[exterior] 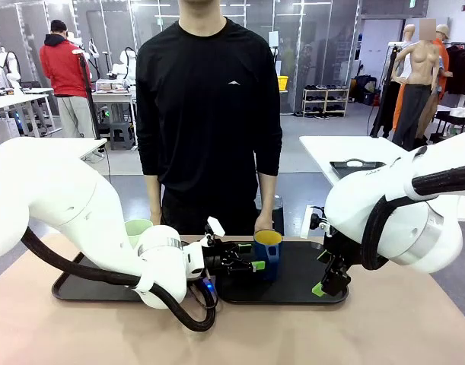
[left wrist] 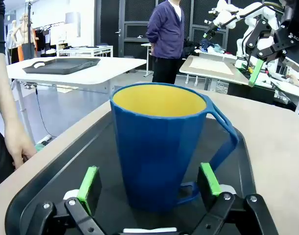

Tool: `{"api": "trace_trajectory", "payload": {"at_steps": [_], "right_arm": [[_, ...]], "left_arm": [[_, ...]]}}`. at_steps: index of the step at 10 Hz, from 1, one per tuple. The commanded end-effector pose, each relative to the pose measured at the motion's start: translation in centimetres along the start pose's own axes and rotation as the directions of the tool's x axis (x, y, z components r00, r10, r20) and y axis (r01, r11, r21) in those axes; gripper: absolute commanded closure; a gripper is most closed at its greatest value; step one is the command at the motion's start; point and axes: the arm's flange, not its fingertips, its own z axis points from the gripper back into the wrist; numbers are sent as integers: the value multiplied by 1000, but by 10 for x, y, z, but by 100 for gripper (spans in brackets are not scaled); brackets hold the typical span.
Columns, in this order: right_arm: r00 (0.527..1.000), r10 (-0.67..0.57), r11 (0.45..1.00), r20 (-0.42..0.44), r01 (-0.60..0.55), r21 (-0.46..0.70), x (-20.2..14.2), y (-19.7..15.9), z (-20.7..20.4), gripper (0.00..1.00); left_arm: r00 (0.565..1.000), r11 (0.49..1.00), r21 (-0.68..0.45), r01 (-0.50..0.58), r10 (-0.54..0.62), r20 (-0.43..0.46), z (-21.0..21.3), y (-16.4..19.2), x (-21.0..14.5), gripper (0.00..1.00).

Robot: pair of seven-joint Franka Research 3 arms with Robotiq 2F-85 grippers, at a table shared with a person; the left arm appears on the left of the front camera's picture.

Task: Sort and store the cups by type.
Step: Pick up the Handle plastic cup and place it into the empty Flat Tray.

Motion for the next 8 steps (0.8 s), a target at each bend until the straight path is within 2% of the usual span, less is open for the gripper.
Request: {"api": "trace_trajectory", "payload": {"at_steps": [1, 8], "right_arm": [[1000, 6, 1000, 21, -5, -10, -1, 0, -3, 0], [1000, 6, 1000, 21, -5, -10, -1, 0, -3, 0]], "left_arm": [[999, 999, 24, 22, -23, 37, 14, -19, -11, 0], [999, 997, 82, -12, 8, 43, 42, -57, -21, 0]]}}
